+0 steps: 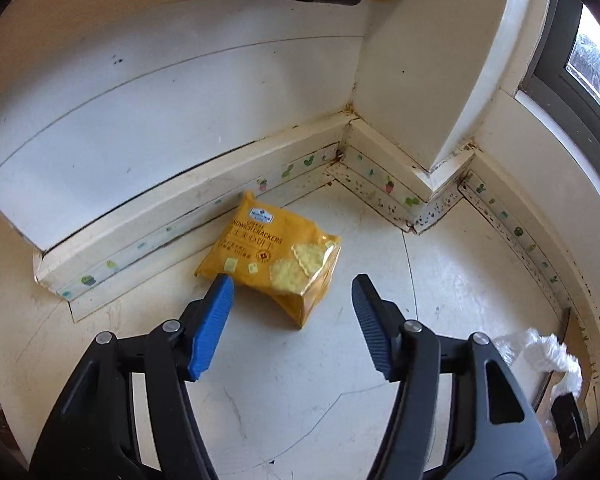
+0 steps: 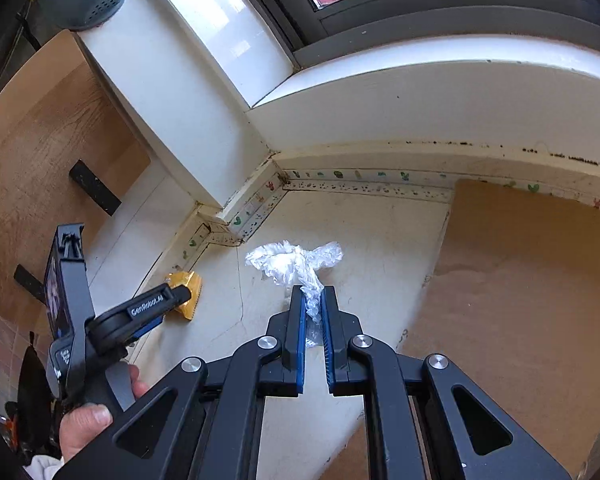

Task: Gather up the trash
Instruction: 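Grasp the clear plastic bag with the right tool while the left tool grasps the yellow cracker packet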

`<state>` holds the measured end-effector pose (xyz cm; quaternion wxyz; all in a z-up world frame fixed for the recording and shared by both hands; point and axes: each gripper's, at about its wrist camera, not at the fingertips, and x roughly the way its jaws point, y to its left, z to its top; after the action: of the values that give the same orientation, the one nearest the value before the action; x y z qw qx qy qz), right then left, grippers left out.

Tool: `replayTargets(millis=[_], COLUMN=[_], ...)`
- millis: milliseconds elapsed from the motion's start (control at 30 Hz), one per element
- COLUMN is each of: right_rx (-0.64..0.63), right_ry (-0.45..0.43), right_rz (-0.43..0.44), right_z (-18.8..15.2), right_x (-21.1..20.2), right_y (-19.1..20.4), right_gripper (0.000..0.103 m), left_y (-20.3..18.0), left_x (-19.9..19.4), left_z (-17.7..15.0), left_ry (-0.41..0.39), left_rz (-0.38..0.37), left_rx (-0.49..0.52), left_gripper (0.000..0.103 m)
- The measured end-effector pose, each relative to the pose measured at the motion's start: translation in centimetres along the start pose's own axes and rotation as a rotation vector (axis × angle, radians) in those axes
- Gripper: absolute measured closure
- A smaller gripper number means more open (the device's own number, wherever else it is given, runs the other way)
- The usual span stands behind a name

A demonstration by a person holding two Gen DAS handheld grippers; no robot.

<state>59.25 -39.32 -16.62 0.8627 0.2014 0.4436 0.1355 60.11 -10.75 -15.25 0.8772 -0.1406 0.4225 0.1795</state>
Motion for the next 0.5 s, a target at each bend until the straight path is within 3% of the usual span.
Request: replayTargets(millis=[67,367,500], right_rx=[0.011,0.031,0.031], right_ry=[0.003,0.003,-0.002], right_rz=[0.008,0.027,0.022], right_z=[-0.5,-1.0,-1.0], right_x=[0.2,0.6,0.5], right_y=[-0.3,-0.6,-1.0], right_gripper=[0.096,0.096,0.096], left_y=[-0.2,-1.5,-2.1], left_x=[0.7,3.3,3.6], left_z=[0.7,1.9,1.8], left_ry=[0.004,0.020,0.018], left_rz=[0.022,0.111,0.127], left_rx=[0.009,0.060,0.093], left_gripper=[0.032,0.032,0.040])
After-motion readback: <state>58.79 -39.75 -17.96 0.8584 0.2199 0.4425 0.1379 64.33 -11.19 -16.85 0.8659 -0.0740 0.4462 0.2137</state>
